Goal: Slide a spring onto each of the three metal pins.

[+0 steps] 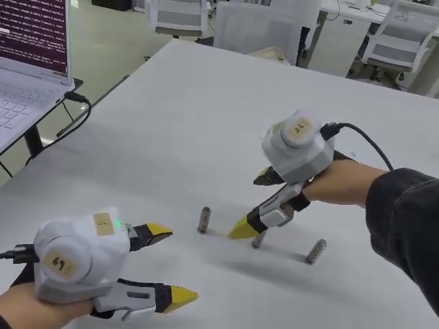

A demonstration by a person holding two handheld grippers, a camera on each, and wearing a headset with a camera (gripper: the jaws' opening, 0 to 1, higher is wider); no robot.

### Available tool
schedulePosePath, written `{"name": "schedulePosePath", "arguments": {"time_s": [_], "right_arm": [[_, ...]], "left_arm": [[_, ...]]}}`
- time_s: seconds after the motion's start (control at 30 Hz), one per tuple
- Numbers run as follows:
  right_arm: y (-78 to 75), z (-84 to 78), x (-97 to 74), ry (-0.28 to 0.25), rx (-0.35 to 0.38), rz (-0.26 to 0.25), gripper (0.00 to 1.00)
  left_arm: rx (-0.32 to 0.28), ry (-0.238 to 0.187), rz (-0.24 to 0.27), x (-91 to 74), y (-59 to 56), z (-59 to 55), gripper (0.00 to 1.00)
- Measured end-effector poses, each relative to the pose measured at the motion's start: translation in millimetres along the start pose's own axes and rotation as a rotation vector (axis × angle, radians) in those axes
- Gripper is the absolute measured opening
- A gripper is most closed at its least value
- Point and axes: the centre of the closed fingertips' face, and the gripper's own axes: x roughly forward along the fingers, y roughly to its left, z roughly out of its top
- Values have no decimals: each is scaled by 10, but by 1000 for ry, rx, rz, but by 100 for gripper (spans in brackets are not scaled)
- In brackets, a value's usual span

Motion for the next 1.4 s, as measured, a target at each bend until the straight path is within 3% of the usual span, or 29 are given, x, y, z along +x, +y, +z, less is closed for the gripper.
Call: {"name": "schedulePosePath", "arguments": {"time_s": [0.43,0.77,1.03,1.4], "right_arm": [[-99,-202,-315,-87,94,-79,83],[-90,-420,-542,-133,156,-135,85],[-63,-579,-723,-180,202,-191,87],[104,-838,-913,-239,245,-245,87]], "left_arm": [[5,6,-5,18,-4,32,55],[-3,-1,-9,22,-23,70,55],[-9,-3,-15,34,-64,82,55],[-3,-13,-16,40,-85,151,55]]}}
